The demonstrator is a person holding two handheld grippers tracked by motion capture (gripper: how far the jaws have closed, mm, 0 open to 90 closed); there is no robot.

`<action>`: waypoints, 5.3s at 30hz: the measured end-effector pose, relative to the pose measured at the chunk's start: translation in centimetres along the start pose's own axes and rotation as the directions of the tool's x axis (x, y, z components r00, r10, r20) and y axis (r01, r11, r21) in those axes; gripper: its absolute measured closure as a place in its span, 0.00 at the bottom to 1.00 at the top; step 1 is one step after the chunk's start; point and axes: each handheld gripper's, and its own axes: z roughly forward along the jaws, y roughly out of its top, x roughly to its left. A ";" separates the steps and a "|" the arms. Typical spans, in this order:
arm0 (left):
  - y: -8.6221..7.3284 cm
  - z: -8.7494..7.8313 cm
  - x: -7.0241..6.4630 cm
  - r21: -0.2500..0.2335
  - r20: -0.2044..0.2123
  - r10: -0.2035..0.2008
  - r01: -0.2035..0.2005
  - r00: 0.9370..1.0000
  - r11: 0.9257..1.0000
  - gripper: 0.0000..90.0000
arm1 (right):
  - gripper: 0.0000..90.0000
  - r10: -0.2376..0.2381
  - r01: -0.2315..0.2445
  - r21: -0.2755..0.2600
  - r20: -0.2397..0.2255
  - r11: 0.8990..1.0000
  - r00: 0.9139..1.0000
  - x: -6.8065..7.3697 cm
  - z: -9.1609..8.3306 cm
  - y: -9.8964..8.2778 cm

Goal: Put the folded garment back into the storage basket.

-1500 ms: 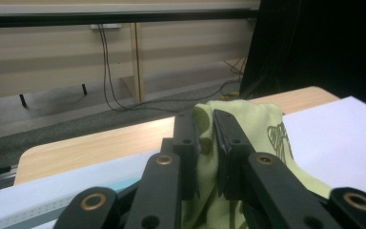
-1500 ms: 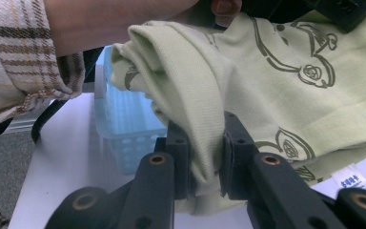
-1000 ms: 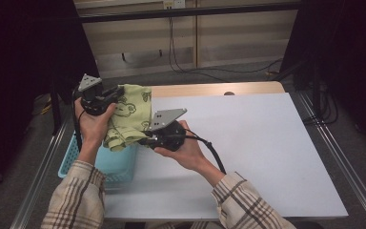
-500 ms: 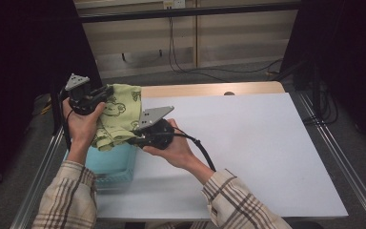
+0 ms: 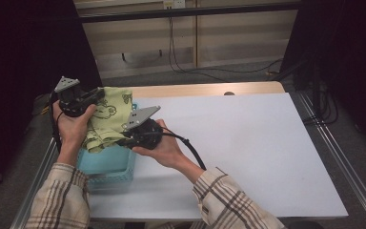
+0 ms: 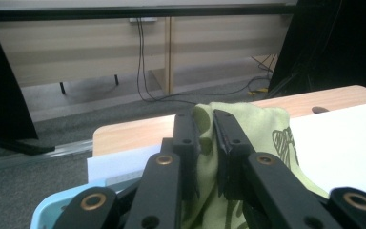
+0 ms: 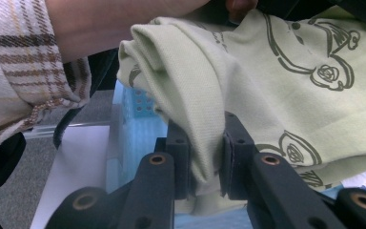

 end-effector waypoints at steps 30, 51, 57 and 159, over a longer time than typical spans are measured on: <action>-3.5 1.2 2.6 0.086 -0.022 -0.042 0.044 0.999 0.995 0.90 | 0.86 0.021 -0.020 0.056 -0.017 0.998 1.000 -0.3 3.5 -1.3; -6.1 2.2 3.6 0.126 -0.030 -0.073 0.076 0.997 0.989 0.90 | 0.86 0.036 -0.033 0.098 -0.030 0.995 0.999 -0.1 5.6 -3.0; -6.7 2.5 3.8 0.136 -0.034 -0.070 0.074 0.997 0.988 0.90 | 0.86 0.043 -0.039 0.111 -0.036 0.993 0.998 -0.3 6.0 -3.3; -7.6 2.2 2.1 0.034 -0.022 0.082 -0.081 0.996 0.996 0.03 | 0.06 0.093 -0.108 0.137 0.113 0.985 0.989 -1.6 6.5 -4.0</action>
